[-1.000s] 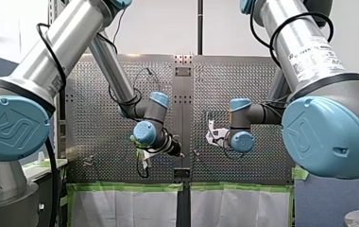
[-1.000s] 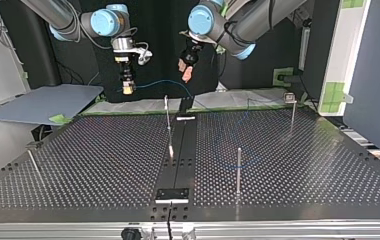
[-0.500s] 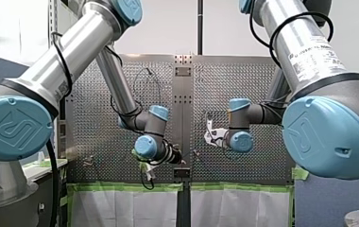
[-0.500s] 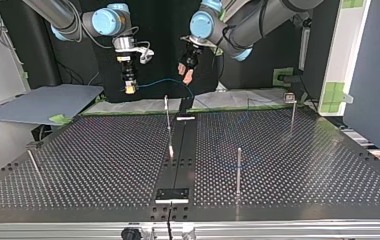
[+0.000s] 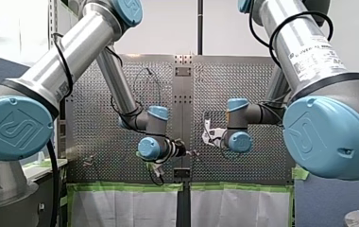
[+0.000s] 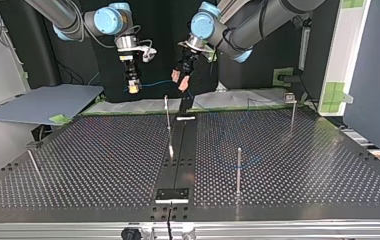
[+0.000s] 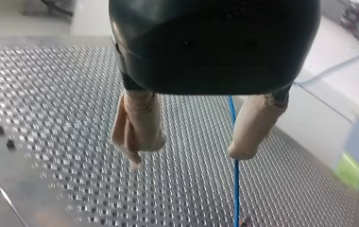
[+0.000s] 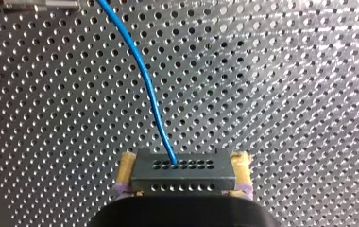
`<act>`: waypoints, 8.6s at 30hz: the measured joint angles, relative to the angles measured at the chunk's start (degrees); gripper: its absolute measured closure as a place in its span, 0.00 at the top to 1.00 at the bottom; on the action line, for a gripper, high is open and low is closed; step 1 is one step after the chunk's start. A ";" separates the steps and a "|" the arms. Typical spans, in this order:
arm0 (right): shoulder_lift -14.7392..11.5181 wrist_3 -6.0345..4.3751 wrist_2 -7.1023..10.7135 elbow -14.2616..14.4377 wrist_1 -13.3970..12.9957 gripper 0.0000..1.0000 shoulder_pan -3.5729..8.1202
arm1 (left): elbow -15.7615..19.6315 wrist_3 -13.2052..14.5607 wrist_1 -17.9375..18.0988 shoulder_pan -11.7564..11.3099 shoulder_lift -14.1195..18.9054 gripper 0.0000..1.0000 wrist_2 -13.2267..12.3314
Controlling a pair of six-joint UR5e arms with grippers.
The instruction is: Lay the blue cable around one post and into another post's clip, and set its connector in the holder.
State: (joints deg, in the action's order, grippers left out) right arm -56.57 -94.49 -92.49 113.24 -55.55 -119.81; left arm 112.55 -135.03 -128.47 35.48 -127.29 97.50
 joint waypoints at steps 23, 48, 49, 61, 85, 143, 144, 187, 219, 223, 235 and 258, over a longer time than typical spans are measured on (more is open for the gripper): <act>-0.34 -2.94 0.52 -0.13 -1.46 0.00 0.05 | 0.01 0.09 4.00 1.25 0.00 1.00 -3.37; -1.85 -3.44 1.34 -0.10 -0.97 0.00 -0.55 | -0.04 1.54 4.44 1.36 -0.27 1.00 0.47; -2.08 -3.47 1.34 -0.10 -0.89 0.00 -0.59 | -0.18 1.56 4.42 1.31 -0.51 1.00 0.42; -2.88 -3.55 2.22 -0.08 0.26 0.00 -0.84 | -4.83 2.26 6.17 1.44 -6.34 1.00 0.81; 1.61 -1.91 -0.22 1.23 -0.14 0.00 2.08 | -5.27 8.65 7.02 0.76 -7.00 0.00 6.80; 19.51 -0.49 0.22 -14.89 -1.45 0.00 6.80 | -10.29 26.78 13.16 0.77 -14.90 0.00 12.76; 19.54 -0.50 0.22 -15.10 -1.25 0.00 6.80 | -10.83 27.07 12.65 0.71 -15.13 0.00 12.55; 21.71 -0.45 0.41 -19.12 1.61 0.00 9.51 | -15.45 31.15 7.09 1.34 -16.59 0.00 9.89; 21.73 0.53 1.80 -19.34 2.68 0.00 10.32 | -20.78 25.97 5.61 -0.82 -20.16 0.00 7.68; 21.73 0.59 1.85 -19.34 2.68 0.00 10.53 | -21.42 25.76 5.38 -0.96 -20.19 0.00 7.59; 21.72 0.84 2.11 -20.08 2.77 0.00 10.86 | -22.29 27.35 5.06 -2.20 -20.30 0.00 8.15; 21.72 1.01 2.14 -21.19 4.04 0.00 11.38 | -27.45 27.37 1.51 -3.15 -22.37 0.00 7.16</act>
State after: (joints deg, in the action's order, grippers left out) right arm -34.85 -93.48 -90.35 92.05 -51.50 -108.43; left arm 85.10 -107.66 -126.97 32.33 -149.66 104.65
